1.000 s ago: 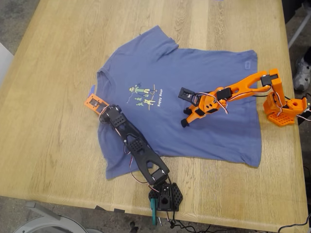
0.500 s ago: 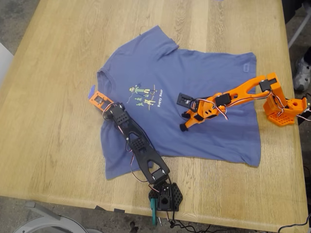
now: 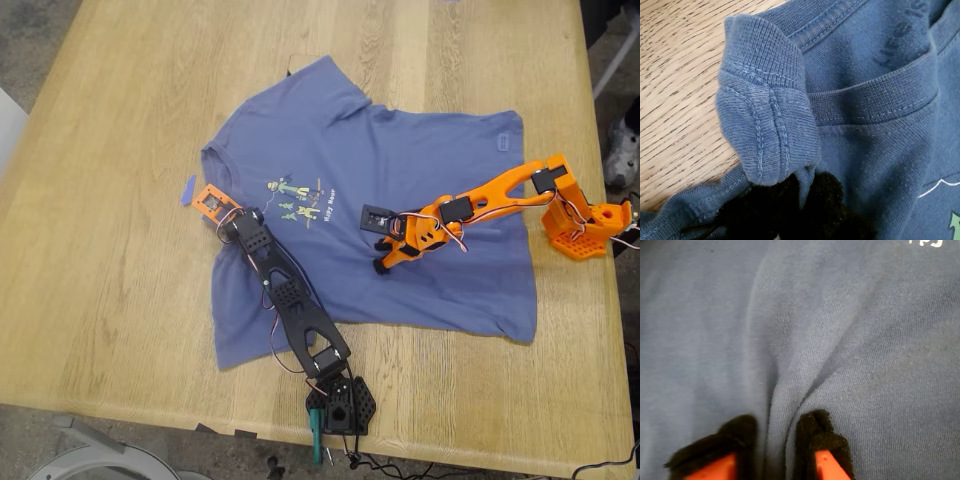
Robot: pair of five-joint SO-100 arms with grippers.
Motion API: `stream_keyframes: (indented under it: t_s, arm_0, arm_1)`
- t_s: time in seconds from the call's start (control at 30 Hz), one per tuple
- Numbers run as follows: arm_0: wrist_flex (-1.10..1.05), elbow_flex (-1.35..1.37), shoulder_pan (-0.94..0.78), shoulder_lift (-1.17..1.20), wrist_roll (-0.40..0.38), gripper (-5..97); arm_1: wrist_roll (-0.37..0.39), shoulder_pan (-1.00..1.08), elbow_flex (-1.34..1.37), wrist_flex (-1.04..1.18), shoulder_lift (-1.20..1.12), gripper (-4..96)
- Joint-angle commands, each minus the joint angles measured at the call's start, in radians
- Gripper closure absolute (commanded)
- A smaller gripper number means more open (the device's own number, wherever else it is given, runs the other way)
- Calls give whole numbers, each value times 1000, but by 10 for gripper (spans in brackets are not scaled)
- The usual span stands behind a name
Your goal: Fold a T-shirt
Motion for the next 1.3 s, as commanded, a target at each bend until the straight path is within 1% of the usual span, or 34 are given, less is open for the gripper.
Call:
stream_keyframes:
  t_s: [0.0,0.17,0.27,0.4,0.73,0.83,1.03,1.27]
  arm_0:
    - [-32,-37,20,107,-14,918]
    - [-37,-38,17,101,-5,918]
    - [-37,-38,23,101,2,918]
    - [-17,-38,44,124,8,918]
    - [-9,-38,107,250,5,918]
    - [12,-38,130,307,5,918]
    - [67,-37,176,405,12,918]
    - [207,-37,236,488,14,918]
  arm_1:
    - [-12,-2,-5,29,-5,835]
    - [-20,3,-5,55,-8,835]
    - [-29,14,-5,95,-5,911]
    - [-31,44,2,133,20,911]
    - [-58,184,-15,-28,118,912]
    - [-74,218,-60,-46,143,912]
    - [-78,245,-195,-23,170,912]
    - [-78,259,-354,20,170,913]
